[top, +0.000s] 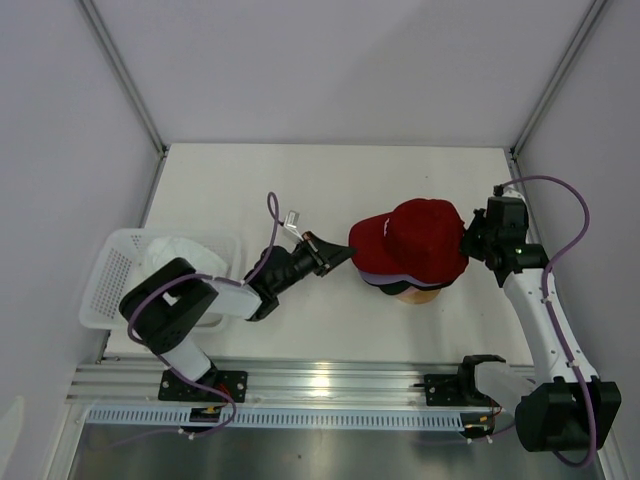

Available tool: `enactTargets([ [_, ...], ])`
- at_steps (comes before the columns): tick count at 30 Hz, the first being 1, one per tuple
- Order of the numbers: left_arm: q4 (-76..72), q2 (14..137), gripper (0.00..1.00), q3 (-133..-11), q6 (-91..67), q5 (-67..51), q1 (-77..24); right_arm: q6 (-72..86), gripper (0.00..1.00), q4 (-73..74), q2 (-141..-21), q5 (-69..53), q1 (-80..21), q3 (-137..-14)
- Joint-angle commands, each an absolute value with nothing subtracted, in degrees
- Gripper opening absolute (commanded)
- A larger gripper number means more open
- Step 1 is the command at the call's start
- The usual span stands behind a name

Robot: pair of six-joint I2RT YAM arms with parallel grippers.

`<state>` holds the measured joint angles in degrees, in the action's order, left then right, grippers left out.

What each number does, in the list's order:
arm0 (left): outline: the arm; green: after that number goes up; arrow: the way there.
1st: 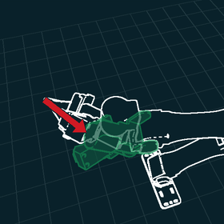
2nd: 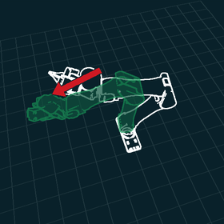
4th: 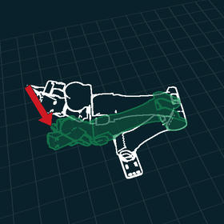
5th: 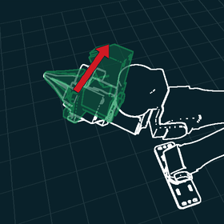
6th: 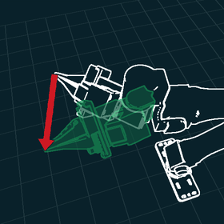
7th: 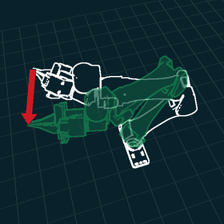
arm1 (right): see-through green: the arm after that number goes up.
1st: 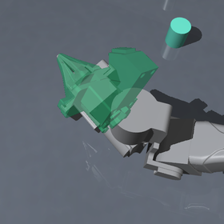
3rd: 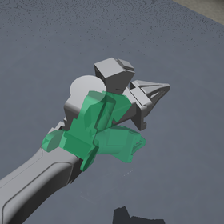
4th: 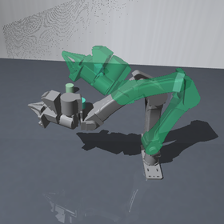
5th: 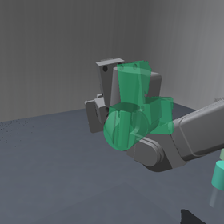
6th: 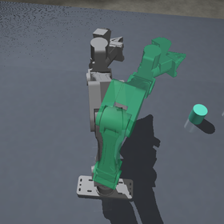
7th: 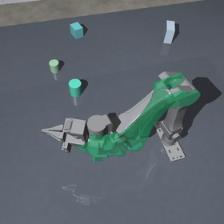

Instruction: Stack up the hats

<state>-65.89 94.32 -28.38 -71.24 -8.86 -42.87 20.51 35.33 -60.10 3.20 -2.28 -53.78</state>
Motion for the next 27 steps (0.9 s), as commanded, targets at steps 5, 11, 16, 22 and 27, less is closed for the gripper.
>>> enactTargets([
  [5, -47.38, 91.49, 0.01, -28.48, -66.00, -0.26, -46.67, 21.01, 0.06, 34.19, -60.55, 4.66, -2.55, -51.33],
  [11, -47.20, 94.57, 0.01, -25.14, -66.37, 2.28, -46.85, 21.71, 0.06, 33.49, -61.87, 6.41, -2.55, -50.28],
  [16, -46.41, 98.61, 0.01, -27.50, -63.90, 1.76, -47.11, 22.94, 0.05, 32.43, -61.87, 7.03, -2.55, -48.69],
  [22, -45.18, 101.60, 0.01, -30.23, -62.32, 0.61, -47.11, 23.82, 0.04, 32.08, -63.19, 8.00, -2.55, -47.11],
  [27, -42.37, 100.81, 0.01, -30.24, -59.86, 2.99, -47.11, 24.61, 0.03, 32.26, -62.93, 8.17, -2.55, -45.70],
])
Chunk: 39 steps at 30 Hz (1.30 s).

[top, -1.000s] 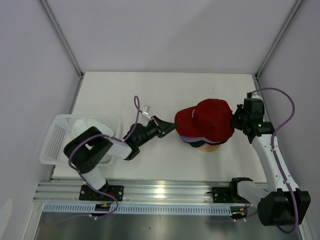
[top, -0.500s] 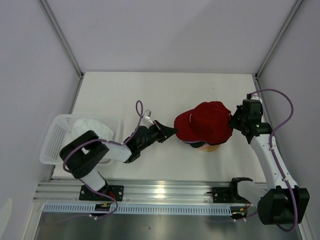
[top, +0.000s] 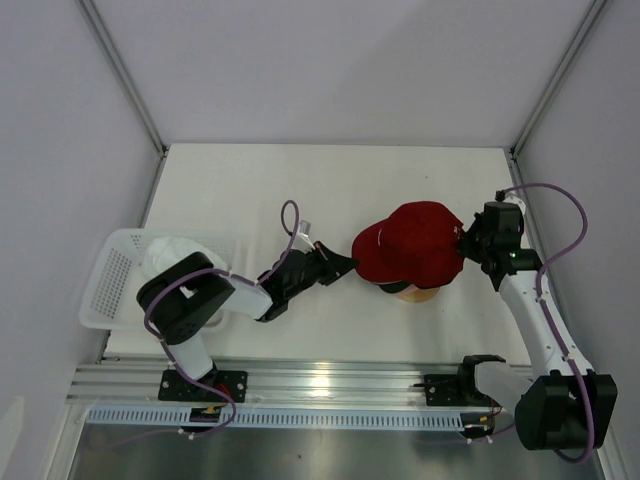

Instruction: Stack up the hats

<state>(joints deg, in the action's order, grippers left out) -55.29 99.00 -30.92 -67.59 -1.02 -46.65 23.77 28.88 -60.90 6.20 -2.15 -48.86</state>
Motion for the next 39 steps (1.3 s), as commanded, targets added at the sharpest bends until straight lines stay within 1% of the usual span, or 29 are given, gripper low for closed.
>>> enactTargets([
  [1, -43.15, 100.64, 0.01, -29.97, -59.16, 2.99, -47.11, 24.61, 0.04, 32.17, -62.32, 8.09, -2.55, -45.70],
  [3, -43.33, 99.67, 0.01, -29.71, -58.19, 2.81, -47.20, 24.43, 0.06, 32.69, -61.35, 7.91, -2.55, -46.57],
  [6, -42.19, 97.91, 0.01, -30.50, -54.41, 1.15, -47.11, 23.65, 0.15, 34.36, -59.77, 7.56, -2.46, -49.55],
  [8, -41.05, 97.04, 0.01, -31.46, -51.69, 0.44, -47.11, 22.94, 0.27, 35.76, -58.89, 7.12, -2.55, -51.58],
  [10, -37.90, 95.28, 0.01, -32.77, -50.20, 0.44, -47.11, 21.37, 0.42, 36.99, -58.62, 6.33, -2.55, -54.91],
  [11, -37.10, 94.75, 0.01, -33.39, -49.40, 0.44, -47.11, 21.10, 0.57, 38.83, -58.88, 6.50, -2.55, -56.15],
  [12, -35.96, 93.53, 0.01, -33.83, -48.70, 0.44, -47.11, 20.75, 0.64, 39.80, -58.97, 7.20, -2.55, -57.38],
  [13, -34.21, 92.99, 0.10, -34.19, -47.04, -1.56, -47.11, 20.13, 0.73, 40.77, -59.15, 7.64, -2.55, -58.61],
  [15, -32.18, 91.50, 0.22, -35.33, -45.97, -1.85, -47.11, 19.78, 0.79, 43.41, -59.24, 9.48, -2.55, -62.04],
  [16, -30.69, 89.49, 0.31, -35.68, -44.84, -1.67, -47.11, 19.95, 0.84, 44.20, -59.15, 10.45, -2.55, -63.01],
  [18, -28.66, 86.94, 0.39, -36.47, -43.43, -0.71, -47.02, 19.78, 0.87, 46.14, -58.63, 13.08, -2.55, -65.38],
  [19, -26.13, 84.23, 0.48, -36.91, -41.59, -0.36, -47.02, 19.78, 0.90, 46.58, -58.19, 13.88, -2.55, -65.91],
  [21, -22.96, 81.31, 0.60, -39.09, -39.21, 2.28, -46.76, 19.60, 0.94, 47.37, -57.48, 15.98, -2.55, -66.62],
  [22, -20.07, 79.82, 0.70, -39.63, -36.68, 2.89, -46.76, 19.69, 0.97, 47.46, -56.61, 16.43, -2.55, -66.71],
  [24, -15.85, 75.69, 0.80, -41.99, -34.55, 4.48, -46.06, 19.60, 0.98, 47.64, -55.81, 17.40, -2.46, -66.97],
  [26, -13.63, 71.48, 0.84, -43.58, -31.91, 4.83, -45.18, 19.60, 0.98, 48.07, -55.11, 17.93, -2.46, -67.58],
  [27, -11.97, 70.15, 0.89, -43.94, -31.30, 5.53, -43.44, 19.69, 0.98, 48.34, -54.76, 18.36, -2.46, -68.81],
  [29, -6.79, 67.60, 0.94, -46.57, -28.22, 5.36, -40.71, 19.34, 0.98, 47.73, -53.79, 17.93, -2.46, -70.04],
  [30, -4.42, 65.24, 0.98, -47.36, -27.34, 6.14, -37.13, 18.20, 0.98, 46.77, -53.27, 15.06, -2.55, -70.48],
  [31, -0.57, 64.00, 1.00, -49.37, -26.03, 7.11, -35.09, 16.98, 0.98, 45.28, -52.48, 11.81, -2.46, -70.58],
  [32, 2.43, 63.03, 0.99, -50.00, -26.19, 9.29, -33.24, 15.83, 0.98, 41.26, -50.90, 7.17, -2.46, -70.23],
  [33, 5.85, 60.76, 1.00, -50.62, -26.97, 14.19, -29.39, 15.21, 0.98, 38.78, -50.37, -2.02, -2.46, -69.62],
  [34, 7.11, 59.69, 0.99, -50.80, -28.98, 16.15, -27.44, 16.08, 0.99, 36.58, -50.10, -5.41, -2.63, -68.13],
  [35, 8.69, 58.63, 0.99, -50.80, -30.66, 18.61, -24.29, 16.61, 0.99, 32.13, -50.45, -11.54, -2.98, -67.42],
  [36, 10.53, 56.62, 1.00, -50.80, -34.85, 21.85, -23.04, 16.79, 0.99, 30.43, -51.06, -13.25, -3.68, -67.06],
  [37, 16.12, 55.56, 0.99, -50.80, -37.50, 29.11, -21.81, 17.14, 0.99, 29.37, -51.93, -13.62, -6.48, -66.97],
  [39, 23.94, 52.23, 1.00, -50.54, -43.03, 35.04, -18.13, 15.92, 1.00, 28.04, -55.26, -10.21, -10.44, -67.23],
])
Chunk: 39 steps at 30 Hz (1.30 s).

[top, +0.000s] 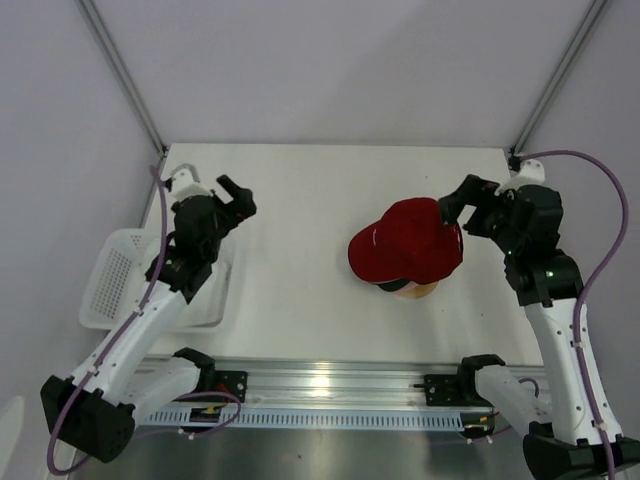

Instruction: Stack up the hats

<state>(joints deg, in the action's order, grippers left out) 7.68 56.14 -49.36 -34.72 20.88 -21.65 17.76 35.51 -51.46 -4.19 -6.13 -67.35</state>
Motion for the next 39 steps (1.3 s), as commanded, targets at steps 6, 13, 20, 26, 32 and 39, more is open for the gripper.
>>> enactTargets([
  [6, 34.18, 46.67, 1.00, -47.91, -46.23, 31.81, -0.81, 14.32, 1.00, 21.63, -60.64, -5.18, -19.16, -64.34],
  [13, 31.65, 49.21, 0.99, -42.72, -45.62, 32.52, 5.45, 15.03, 1.00, 14.07, -60.38, -8.26, -19.16, -59.59],
  [20, 26.72, 61.69, 0.99, -40.26, -48.07, 26.29, 5.36, 14.41, 1.00, 13.88, -60.91, -8.17, -19.07, -60.55],
  [26, 29.79, 62.31, 1.00, -36.13, -51.15, 28.21, 4.22, 14.76, 1.00, 14.41, -60.29, -7.21, -18.63, -60.38],
  [32, 30.15, 65.03, 0.95, -37.44, -49.31, 27.34, 4.13, 15.56, 1.00, 13.36, -61.08, -8.43, -18.02, -60.29],
  [39, 29.27, 67.50, 0.69, -38.23, -49.30, 23.57, 4.22, 15.64, 1.00, 13.27, -60.38, -8.44, -17.32, -60.29],
])
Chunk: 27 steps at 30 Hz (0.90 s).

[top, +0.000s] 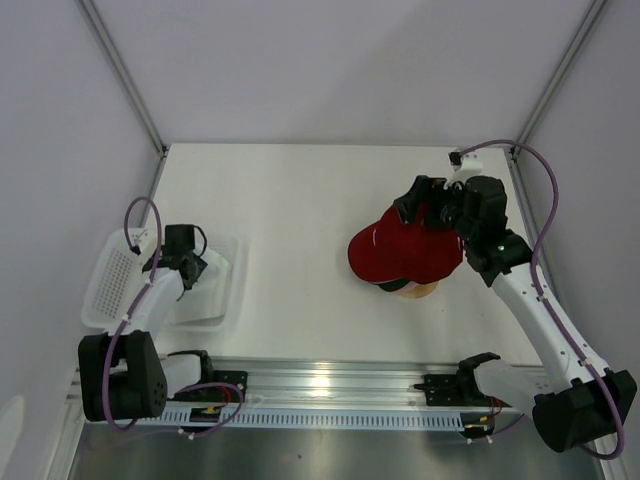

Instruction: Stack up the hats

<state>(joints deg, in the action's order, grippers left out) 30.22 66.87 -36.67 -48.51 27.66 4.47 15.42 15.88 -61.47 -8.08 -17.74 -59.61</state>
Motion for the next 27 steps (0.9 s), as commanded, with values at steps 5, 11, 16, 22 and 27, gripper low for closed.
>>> enactTargets([
  [5, 29.18, 66.54, 0.26, -36.48, -50.01, 23.64, 4.22, 15.73, 1.00, 13.01, -59.42, -8.44, -16.88, -59.59],
  [11, 34.09, 57.60, 0.01, -39.62, -45.54, 26.19, 4.22, 16.34, 1.00, 12.48, -59.33, -10.02, -16.70, -59.68],
  [16, 36.30, 46.42, 0.01, -48.68, -31.40, 22.33, 3.87, 16.87, 0.99, 10.99, -59.50, -11.86, -16.61, -61.17],
  [22, 31.56, 40.95, 0.01, -56.50, -11.61, -7.43, 3.87, 17.93, 0.99, 6.86, -60.38, -20.18, -16.79, -64.06],
  [27, 24.71, 45.78, 0.01, -59.41, -6.86, -35.89, 1.94, 21.70, 1.00, 2.20, -63.63, -28.03, -18.36, -66.79],
])
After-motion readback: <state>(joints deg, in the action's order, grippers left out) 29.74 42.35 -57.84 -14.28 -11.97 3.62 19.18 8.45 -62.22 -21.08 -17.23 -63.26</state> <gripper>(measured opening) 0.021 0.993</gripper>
